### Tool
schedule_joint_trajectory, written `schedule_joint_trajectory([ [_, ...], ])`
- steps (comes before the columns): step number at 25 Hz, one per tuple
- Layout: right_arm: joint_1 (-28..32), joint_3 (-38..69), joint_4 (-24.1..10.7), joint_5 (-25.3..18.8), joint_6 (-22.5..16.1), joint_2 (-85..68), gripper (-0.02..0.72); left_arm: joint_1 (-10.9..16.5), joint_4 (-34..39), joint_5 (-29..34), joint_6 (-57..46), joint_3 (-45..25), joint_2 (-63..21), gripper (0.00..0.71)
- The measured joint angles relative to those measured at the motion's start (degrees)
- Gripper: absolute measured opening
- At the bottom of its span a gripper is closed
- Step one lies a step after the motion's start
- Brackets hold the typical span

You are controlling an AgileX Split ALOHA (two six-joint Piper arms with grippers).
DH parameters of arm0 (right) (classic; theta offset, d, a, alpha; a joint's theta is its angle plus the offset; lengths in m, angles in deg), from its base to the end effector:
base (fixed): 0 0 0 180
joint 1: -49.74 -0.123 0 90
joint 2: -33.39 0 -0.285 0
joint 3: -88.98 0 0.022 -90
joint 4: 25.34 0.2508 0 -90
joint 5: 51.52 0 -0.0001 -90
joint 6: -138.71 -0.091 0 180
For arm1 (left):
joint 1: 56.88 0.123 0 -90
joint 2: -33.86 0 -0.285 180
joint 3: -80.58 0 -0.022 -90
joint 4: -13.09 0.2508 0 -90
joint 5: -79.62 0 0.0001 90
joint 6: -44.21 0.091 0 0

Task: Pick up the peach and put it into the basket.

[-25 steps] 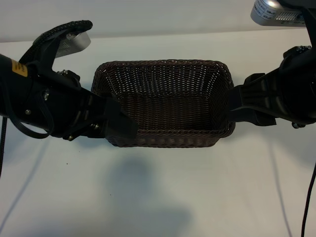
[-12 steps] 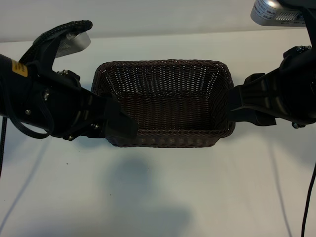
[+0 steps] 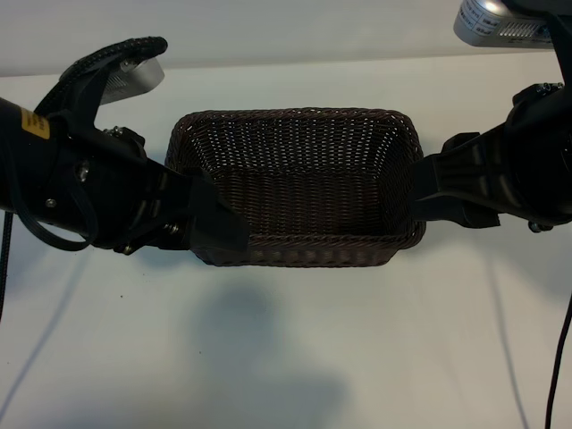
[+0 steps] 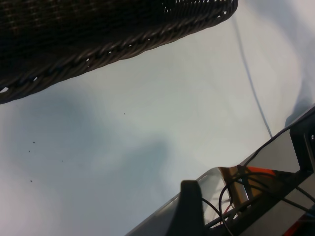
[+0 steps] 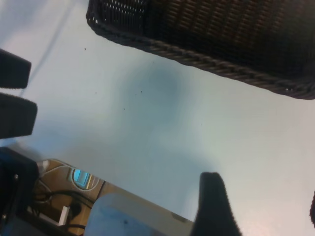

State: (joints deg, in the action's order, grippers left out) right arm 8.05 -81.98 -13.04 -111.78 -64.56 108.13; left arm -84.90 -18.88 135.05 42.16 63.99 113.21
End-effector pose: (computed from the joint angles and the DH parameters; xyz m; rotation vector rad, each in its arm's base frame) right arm 0.1569 0.1623 0.3751 -0.3624 2.6156 0.7071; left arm 0.1965 -0.1496 0.3304 0.3321 2.6507 -0.8878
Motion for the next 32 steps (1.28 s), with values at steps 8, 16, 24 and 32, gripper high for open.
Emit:
schedule_joint_trajectory([
  [8, 0.0, 0.0, 0.0, 0.0, 0.0, 0.0, 0.465, 0.0, 0.0, 0.0, 0.0, 0.0, 0.0, 0.59],
  [16, 0.0, 0.0, 0.0, 0.0, 0.0, 0.0, 0.465, 0.0, 0.0, 0.0, 0.0, 0.0, 0.0, 0.59],
  [24, 0.0, 0.0, 0.0, -0.42, 0.0, 0.0, 0.465, 0.0, 0.0, 0.0, 0.0, 0.0, 0.0, 0.59],
  [32, 0.0, 0.0, -2.58, -2.26, 0.0, 0.0, 0.465, 0.0, 0.0, 0.0, 0.05, 0.0, 0.0, 0.59],
])
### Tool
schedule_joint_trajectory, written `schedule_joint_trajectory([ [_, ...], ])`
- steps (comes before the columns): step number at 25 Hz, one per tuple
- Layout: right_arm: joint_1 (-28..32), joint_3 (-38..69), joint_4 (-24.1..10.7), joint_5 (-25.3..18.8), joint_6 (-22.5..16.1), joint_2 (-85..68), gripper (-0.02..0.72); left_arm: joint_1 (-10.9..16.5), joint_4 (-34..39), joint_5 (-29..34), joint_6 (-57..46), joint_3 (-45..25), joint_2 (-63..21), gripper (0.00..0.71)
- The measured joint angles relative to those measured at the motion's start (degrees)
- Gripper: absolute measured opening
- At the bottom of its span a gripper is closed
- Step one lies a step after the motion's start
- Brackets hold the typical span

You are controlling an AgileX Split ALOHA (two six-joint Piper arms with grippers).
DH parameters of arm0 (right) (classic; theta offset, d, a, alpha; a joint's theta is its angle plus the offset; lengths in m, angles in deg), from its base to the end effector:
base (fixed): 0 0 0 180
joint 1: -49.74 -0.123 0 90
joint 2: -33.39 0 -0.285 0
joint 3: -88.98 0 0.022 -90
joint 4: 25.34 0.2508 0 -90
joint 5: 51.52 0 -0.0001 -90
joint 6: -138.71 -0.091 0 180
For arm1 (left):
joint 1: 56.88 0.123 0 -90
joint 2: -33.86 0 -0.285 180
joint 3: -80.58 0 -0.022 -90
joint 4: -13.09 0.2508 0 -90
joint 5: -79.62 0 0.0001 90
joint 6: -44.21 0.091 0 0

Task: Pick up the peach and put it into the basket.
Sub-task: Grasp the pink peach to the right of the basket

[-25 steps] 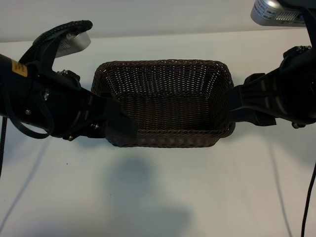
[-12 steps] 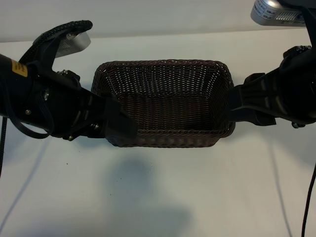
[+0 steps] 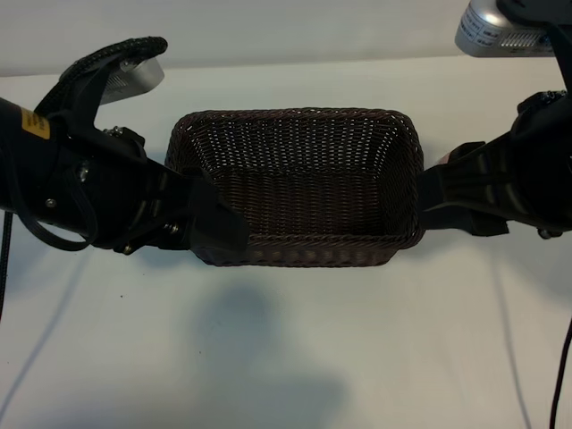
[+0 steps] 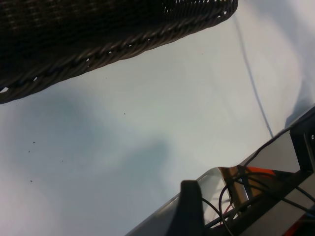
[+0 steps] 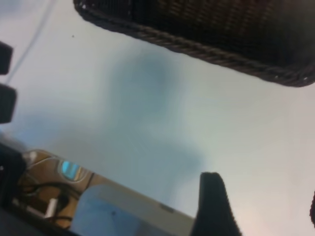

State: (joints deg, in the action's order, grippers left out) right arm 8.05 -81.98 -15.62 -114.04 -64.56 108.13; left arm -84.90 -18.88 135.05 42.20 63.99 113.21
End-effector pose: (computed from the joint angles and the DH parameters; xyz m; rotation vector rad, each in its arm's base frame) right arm 0.1569 0.1580 0.3724 -0.3838 2.6399 0.6303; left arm 0.1965 -0.1496 0.3304 0.3330 2.6504 -0.8876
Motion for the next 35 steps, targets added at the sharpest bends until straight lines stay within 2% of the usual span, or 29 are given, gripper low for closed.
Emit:
schedule_joint_trajectory([
  [8, 0.0, 0.0, -12.98, 0.0, 0.23, 0.11, 0.465, 0.0, 0.0, 0.0, 0.0, 0.0, 0.0, 0.59],
  [12, 0.0, 0.0, -18.71, 0.9, -2.05, 0.82, 0.465, 0.0, 0.0, 0.0, 0.0, 0.0, 0.0, 0.59],
  [18, 0.35, 0.0, -26.19, 5.62, -5.91, 2.67, 0.475, 0.0, 0.0, 0.0, 0.0, 0.0, 0.0, 0.59],
  [21, 2.8, 0.0, -27.42, 7.13, -6.61, 3.95, 0.492, 0.0, 0.0, 0.0, 0.0, 0.0, 0.0, 0.59],
  [29, 12.43, 0.0, -27.23, 13.09, -7.09, 8.64, 0.497, 0.0, 0.0, 0.0, 0.0, 0.0, 0.0, 0.59],
  [35, 17.19, 0.0, -23.94, 18.19, -3.06, 15.62, 0.497, 0.0, 0.0, 0.0, 0.0, -0.05, 0.0, 0.59],
])
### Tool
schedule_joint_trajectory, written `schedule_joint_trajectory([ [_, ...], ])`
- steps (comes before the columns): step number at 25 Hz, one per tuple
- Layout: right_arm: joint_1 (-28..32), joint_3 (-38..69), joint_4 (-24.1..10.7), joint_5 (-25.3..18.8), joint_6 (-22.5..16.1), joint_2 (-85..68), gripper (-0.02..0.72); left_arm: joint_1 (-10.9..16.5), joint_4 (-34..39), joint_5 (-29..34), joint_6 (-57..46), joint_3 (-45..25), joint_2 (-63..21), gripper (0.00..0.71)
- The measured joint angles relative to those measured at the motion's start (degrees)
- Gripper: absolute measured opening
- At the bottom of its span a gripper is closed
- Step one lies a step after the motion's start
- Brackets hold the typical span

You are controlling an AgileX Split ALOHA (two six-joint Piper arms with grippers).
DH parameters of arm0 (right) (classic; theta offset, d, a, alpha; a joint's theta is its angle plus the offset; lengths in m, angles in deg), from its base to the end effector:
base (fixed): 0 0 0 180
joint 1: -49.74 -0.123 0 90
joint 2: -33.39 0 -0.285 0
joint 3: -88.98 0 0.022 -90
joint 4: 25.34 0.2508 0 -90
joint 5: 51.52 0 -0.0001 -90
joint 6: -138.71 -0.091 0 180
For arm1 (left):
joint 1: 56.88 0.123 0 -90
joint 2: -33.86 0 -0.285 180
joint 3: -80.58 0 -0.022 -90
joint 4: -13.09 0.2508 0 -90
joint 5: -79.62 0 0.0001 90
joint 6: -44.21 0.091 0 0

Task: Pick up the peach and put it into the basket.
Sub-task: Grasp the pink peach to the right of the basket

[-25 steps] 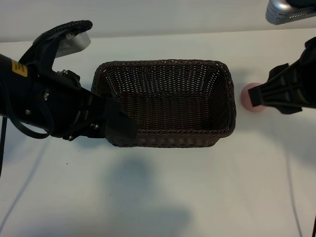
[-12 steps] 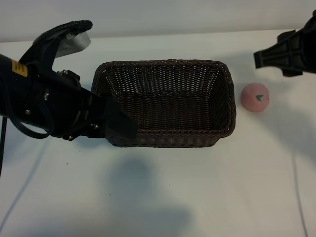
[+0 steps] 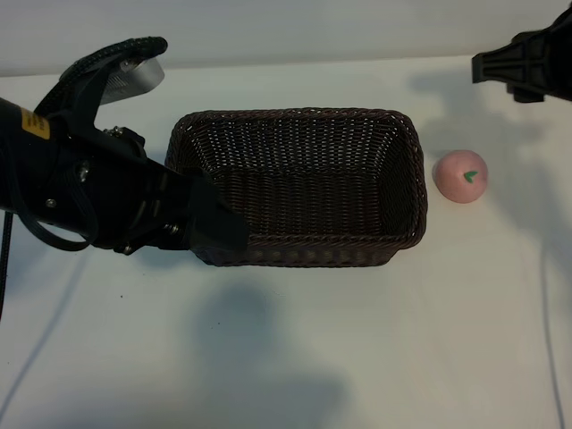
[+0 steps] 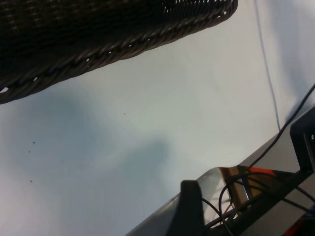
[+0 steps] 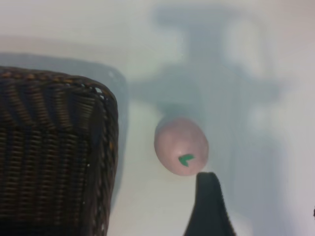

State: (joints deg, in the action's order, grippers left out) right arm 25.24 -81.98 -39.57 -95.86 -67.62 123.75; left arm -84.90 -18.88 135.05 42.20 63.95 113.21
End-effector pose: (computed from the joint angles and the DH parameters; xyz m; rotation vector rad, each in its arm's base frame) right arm 0.2857 0.1130 0.3172 -0.1105 2.4734 0.0873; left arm 0.1965 -0.1495 0.3302 0.3329 2.6512 -0.8874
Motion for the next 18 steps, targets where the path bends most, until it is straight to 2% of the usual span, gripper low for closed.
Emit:
schedule_joint_trajectory([
  [3, 1.99, 0.0, 2.55, 2.27, 2.65, 4.65, 0.497, 0.0, 0.0, 0.0, 0.0, 0.0, 0.0, 0.59],
  [9, 5.61, 0.0, 11.48, 4.51, 10.8, 13.41, 0.497, 0.0, 0.0, 0.0, 0.0, 0.0, 0.0, 0.59],
  [11, 5.92, 0.0, 13.48, 5.21, 12.92, 16.22, 0.498, 0.0, 0.0, 0.0, 0.0, 0.0, 0.0, 0.59],
  [18, 7.06, 0.0, 14.65, 8.19, 15.3, 23.74, 0.498, 0.0, 0.0, 0.0, 0.0, 0.0, 0.0, 0.59],
])
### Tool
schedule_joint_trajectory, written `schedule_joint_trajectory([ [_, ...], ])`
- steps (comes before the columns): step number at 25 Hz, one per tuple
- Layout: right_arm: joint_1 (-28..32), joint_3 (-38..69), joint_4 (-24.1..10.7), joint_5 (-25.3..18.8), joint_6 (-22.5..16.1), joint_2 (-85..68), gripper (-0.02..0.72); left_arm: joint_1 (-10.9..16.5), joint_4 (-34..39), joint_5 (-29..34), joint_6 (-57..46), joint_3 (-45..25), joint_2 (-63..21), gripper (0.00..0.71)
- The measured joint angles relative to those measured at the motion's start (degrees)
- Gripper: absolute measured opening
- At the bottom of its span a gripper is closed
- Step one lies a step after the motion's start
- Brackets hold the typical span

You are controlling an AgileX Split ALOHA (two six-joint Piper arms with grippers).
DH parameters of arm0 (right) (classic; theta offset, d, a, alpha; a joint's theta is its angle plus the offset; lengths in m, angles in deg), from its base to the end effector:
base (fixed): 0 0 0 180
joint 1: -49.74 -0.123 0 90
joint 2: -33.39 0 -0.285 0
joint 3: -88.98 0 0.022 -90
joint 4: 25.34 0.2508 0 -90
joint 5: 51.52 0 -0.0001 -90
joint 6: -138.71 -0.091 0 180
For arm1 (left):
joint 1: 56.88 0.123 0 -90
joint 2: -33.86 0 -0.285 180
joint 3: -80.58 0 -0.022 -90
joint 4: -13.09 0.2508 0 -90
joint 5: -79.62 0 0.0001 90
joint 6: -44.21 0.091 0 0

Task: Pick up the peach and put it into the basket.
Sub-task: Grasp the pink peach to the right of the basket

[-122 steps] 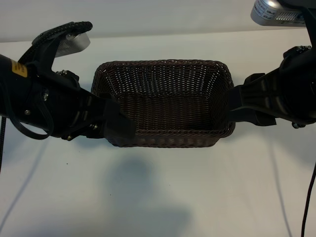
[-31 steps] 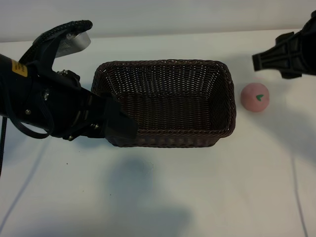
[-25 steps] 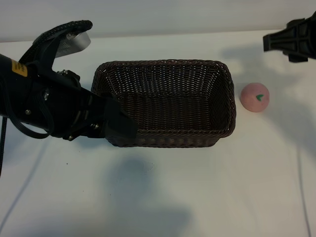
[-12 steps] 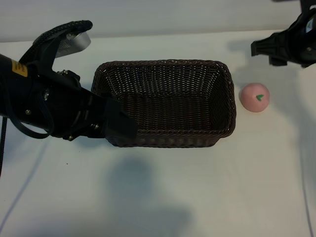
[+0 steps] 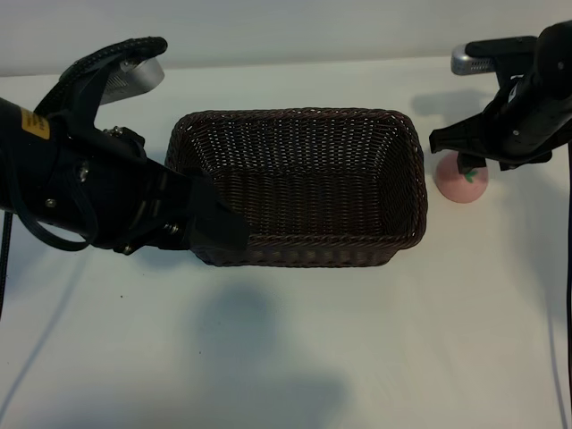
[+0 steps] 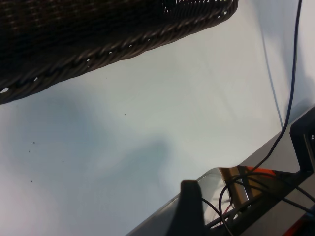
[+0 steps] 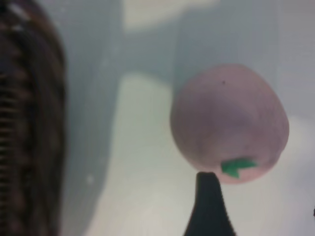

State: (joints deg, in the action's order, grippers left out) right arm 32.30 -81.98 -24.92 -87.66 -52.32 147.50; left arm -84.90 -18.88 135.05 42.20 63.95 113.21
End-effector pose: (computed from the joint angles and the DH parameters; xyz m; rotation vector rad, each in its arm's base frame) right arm 0.3534 0.1114 0.1793 -0.1488 2.7856 0.1326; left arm 0.1965 -0.1495 0.3302 0.3329 2.6512 -0.8874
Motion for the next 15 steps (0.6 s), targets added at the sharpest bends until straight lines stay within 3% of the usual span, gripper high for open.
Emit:
schedule_joint_trajectory([
  [10, 0.5, 0.0, 2.19, 5.25, 2.44, 4.71, 0.453, 0.0, 0.0, 0.0, 0.0, 0.0, 0.0, 0.59],
  [15, 0.5, 0.0, 2.52, 6.45, 2.62, 7.39, 0.34, 0.0, 0.0, 0.0, 0.0, 0.0, 0.0, 0.59],
])
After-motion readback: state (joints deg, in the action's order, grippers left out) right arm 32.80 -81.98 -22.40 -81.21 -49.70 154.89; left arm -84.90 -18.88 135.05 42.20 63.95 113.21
